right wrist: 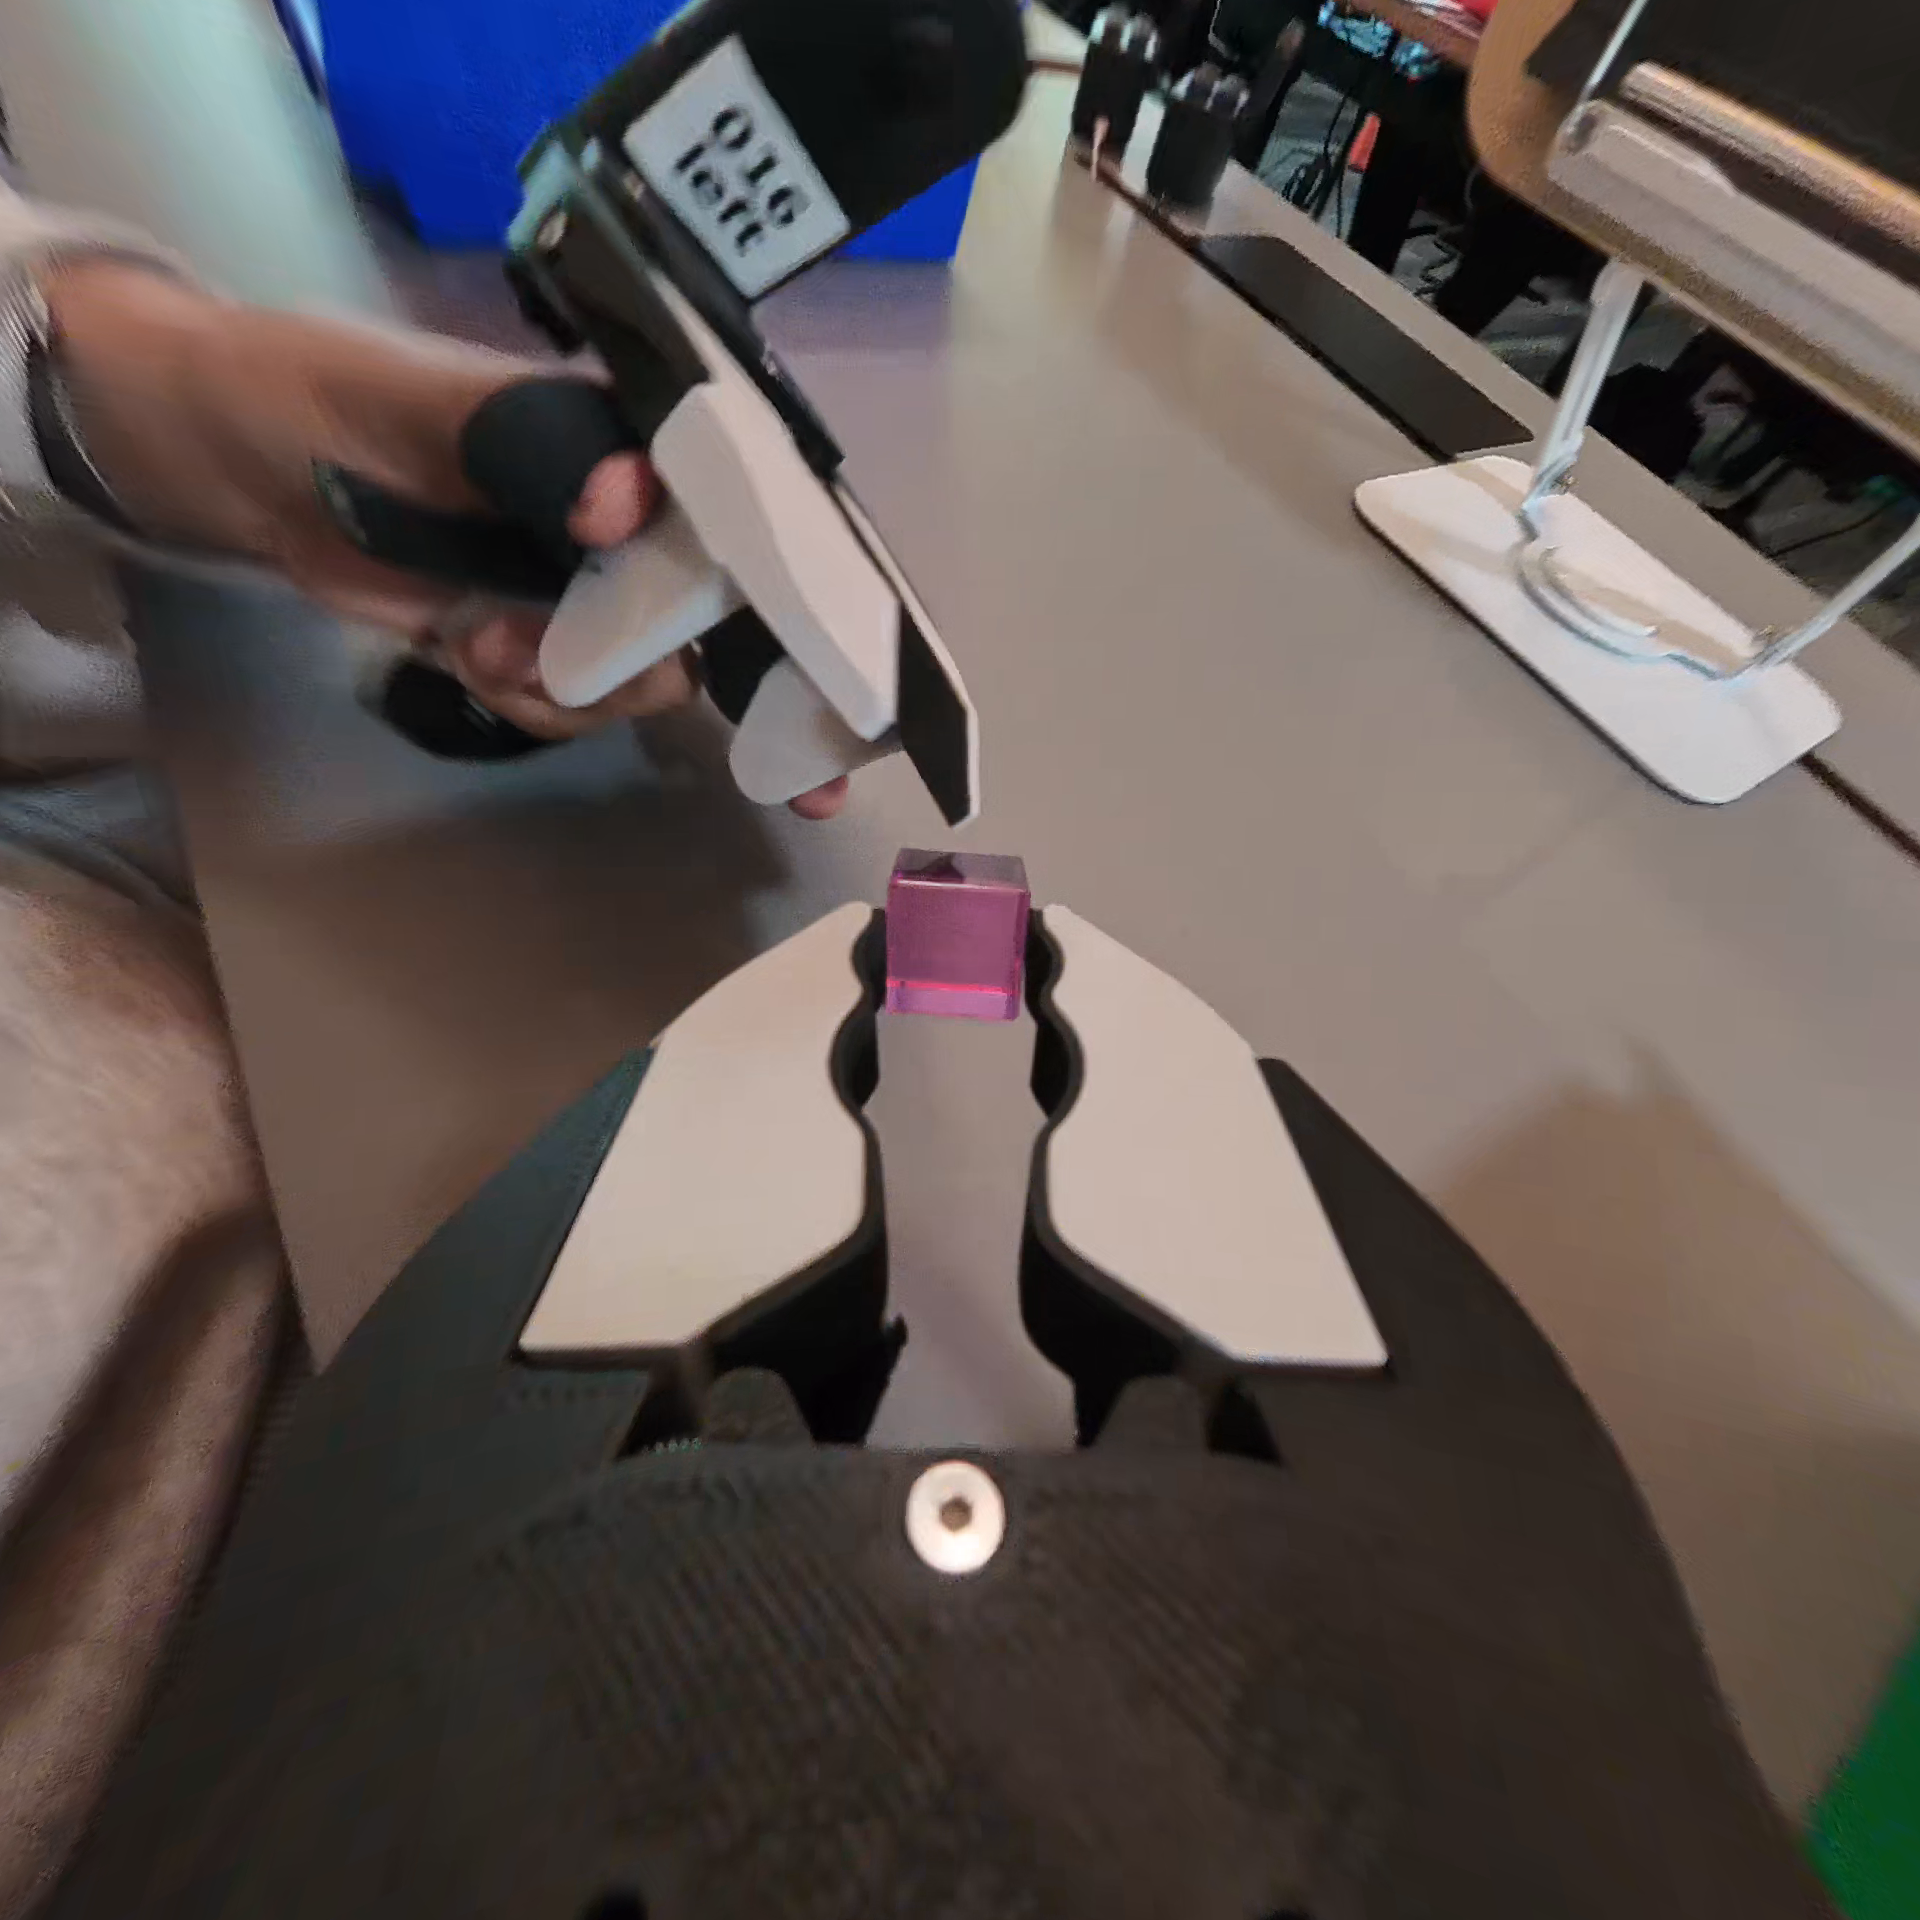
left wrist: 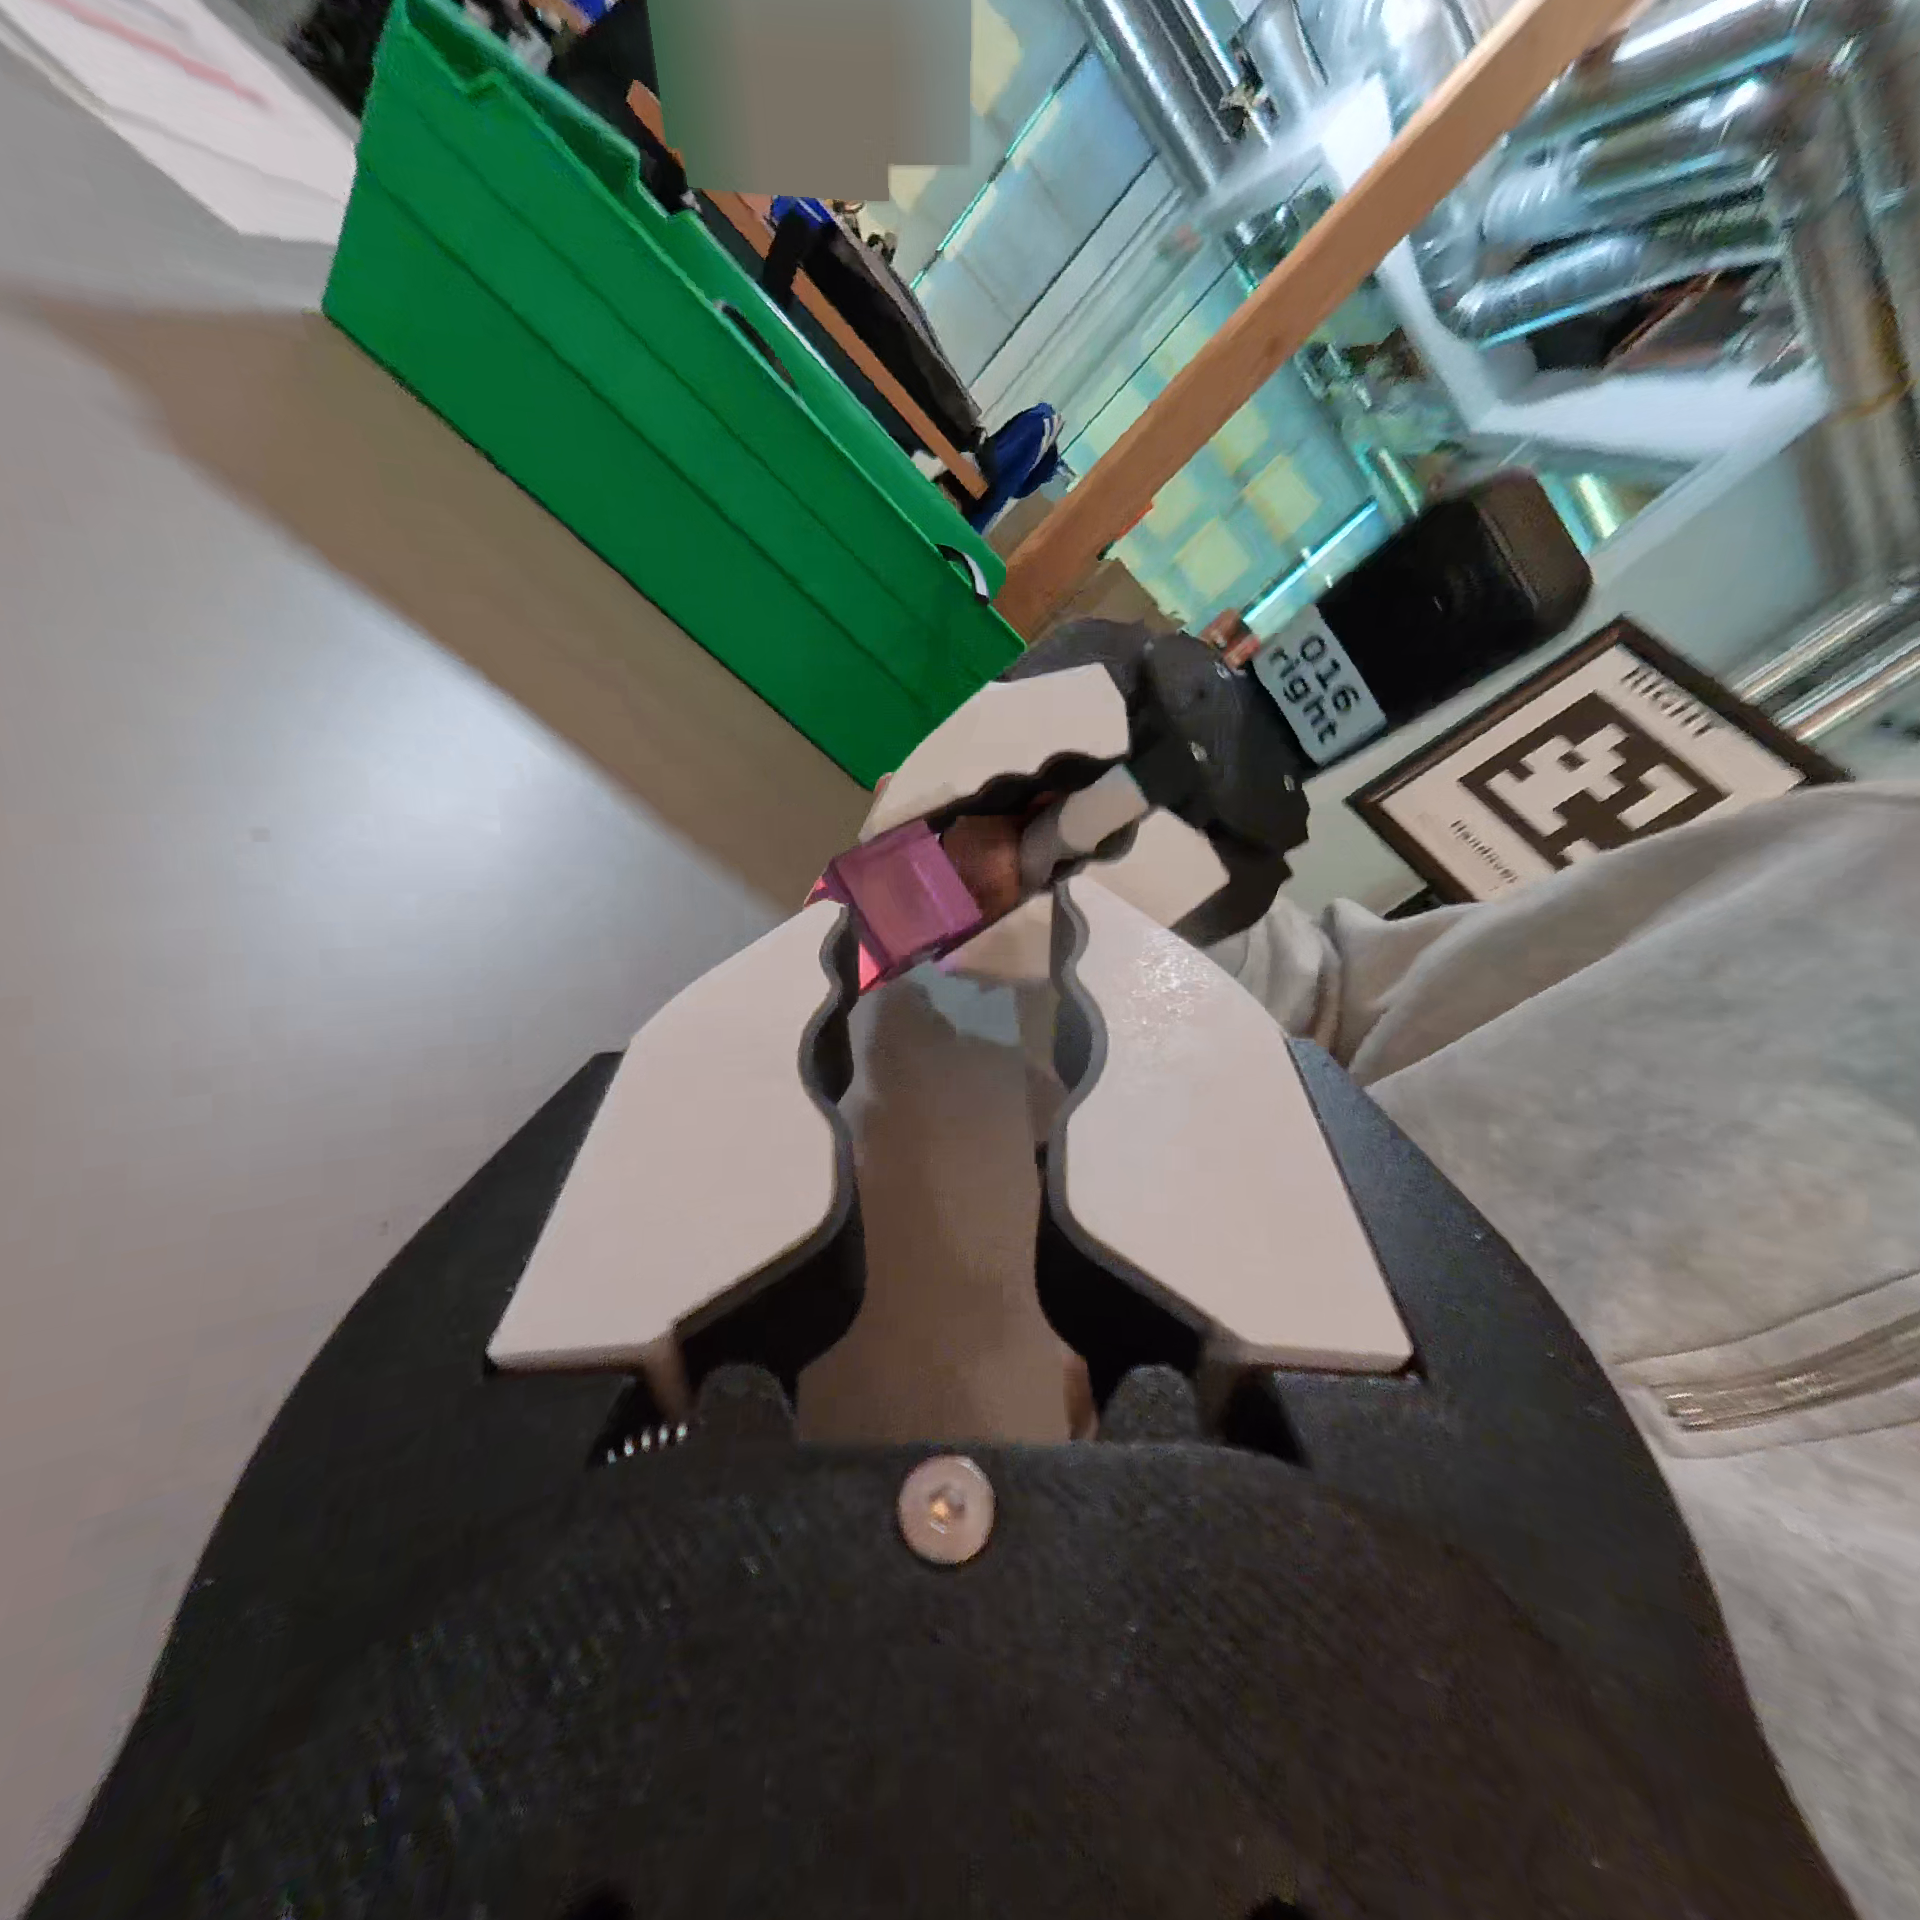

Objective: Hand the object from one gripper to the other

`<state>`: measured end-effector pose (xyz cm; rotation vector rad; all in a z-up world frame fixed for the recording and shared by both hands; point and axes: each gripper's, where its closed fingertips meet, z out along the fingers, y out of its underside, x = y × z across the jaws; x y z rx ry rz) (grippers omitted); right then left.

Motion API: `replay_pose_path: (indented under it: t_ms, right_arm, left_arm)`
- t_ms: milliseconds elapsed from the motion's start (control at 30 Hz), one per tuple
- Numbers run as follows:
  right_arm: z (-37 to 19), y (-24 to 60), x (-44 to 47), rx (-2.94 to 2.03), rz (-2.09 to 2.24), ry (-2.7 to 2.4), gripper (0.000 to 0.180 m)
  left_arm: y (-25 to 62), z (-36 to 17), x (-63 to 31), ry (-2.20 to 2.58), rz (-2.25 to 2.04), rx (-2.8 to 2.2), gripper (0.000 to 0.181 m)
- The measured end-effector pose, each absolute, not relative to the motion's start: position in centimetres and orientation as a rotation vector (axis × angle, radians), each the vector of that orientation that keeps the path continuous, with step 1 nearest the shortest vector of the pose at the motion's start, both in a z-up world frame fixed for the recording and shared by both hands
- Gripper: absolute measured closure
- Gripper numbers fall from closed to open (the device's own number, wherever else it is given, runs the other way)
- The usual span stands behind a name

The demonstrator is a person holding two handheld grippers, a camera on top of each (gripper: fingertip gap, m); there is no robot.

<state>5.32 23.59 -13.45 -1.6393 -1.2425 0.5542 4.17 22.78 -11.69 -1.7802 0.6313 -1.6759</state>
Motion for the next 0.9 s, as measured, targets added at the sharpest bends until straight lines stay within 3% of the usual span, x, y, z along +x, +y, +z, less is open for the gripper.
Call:
replay_pose_path:
  t_ms: [200, 467, 667, 900]
  right_arm:
    - [-14.7, 23.1, 4.7, -1.529, 0.135, -1.450, 0.153]
    - [-15.7, 22.3, 4.0, -1.473, -0.020, -1.544, 0.154]
    - [-13.6, 23.6, 4.6, -1.528, 0.260, -1.304, 0.121]
    - [-10.6, 22.6, 4.6, -1.576, 0.994, -1.017, 0.132]
  left_arm:
    - [21.8, -15.1, 5.1, 0.733, -1.562, -2.017, 0.145]
    - [21.3, -16.8, 5.4, 0.818, -1.411, -2.122, 0.151]
    - [22.1, -15.0, 4.9, 0.687, -1.546, -2.023, 0.152]
    - [22.2, -12.3, 4.8, 0.692, -1.612, -1.827, 0.153]
